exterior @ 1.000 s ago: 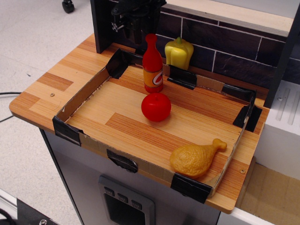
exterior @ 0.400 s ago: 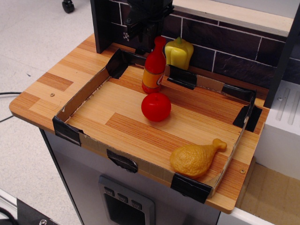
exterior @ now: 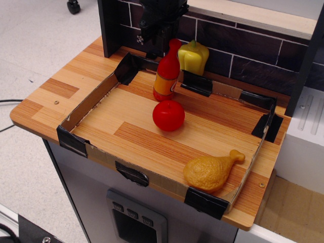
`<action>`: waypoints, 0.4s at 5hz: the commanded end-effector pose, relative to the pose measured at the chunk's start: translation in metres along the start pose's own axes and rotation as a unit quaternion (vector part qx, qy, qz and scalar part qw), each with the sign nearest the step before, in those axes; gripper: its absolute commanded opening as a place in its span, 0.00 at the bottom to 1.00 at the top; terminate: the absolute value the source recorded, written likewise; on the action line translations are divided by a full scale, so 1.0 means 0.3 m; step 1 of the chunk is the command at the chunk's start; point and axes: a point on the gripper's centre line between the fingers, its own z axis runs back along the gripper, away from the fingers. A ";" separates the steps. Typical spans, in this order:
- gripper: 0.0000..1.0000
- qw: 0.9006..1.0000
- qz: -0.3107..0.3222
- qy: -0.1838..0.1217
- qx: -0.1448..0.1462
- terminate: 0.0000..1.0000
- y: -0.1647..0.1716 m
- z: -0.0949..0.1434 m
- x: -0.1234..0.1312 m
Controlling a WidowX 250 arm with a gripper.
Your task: Topple hot sauce bottle
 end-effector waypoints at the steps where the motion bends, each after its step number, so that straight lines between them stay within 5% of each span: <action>1: 1.00 0.999 -0.001 -0.013 -0.033 0.00 -0.005 0.051 -0.002; 2: 0.00 0.999 0.006 -0.028 -0.039 0.00 -0.013 0.004 -0.073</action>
